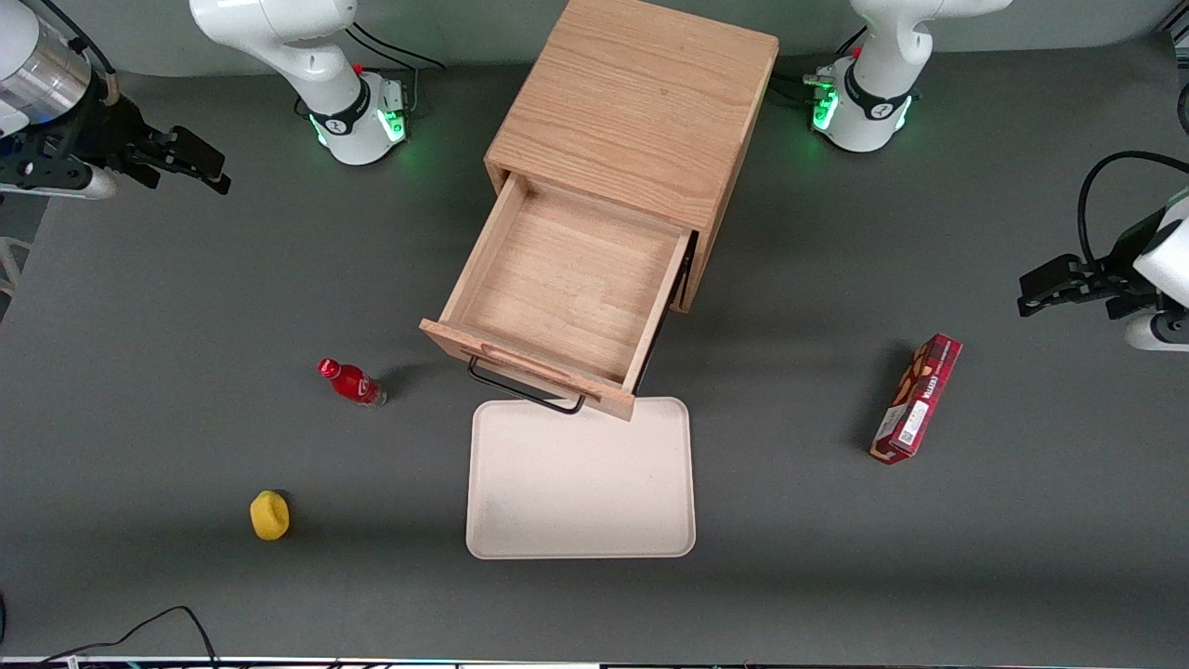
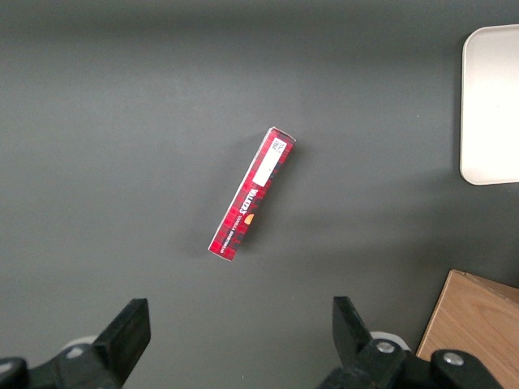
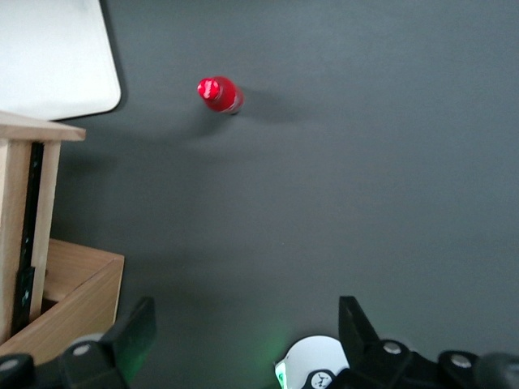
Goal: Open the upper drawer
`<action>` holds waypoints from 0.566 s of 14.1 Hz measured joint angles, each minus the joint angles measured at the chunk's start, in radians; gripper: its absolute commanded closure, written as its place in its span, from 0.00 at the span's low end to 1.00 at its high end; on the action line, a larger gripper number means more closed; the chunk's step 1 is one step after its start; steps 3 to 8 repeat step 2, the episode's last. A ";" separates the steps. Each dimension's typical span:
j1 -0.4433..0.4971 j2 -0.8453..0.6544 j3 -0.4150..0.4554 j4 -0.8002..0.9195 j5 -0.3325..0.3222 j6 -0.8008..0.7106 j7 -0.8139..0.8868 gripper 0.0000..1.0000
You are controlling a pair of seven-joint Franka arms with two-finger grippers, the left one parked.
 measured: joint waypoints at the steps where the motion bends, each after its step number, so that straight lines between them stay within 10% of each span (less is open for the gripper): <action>1: 0.000 -0.004 -0.017 0.002 -0.002 0.004 0.000 0.00; 8: 0.000 -0.006 -0.032 0.005 -0.002 0.005 0.000 0.00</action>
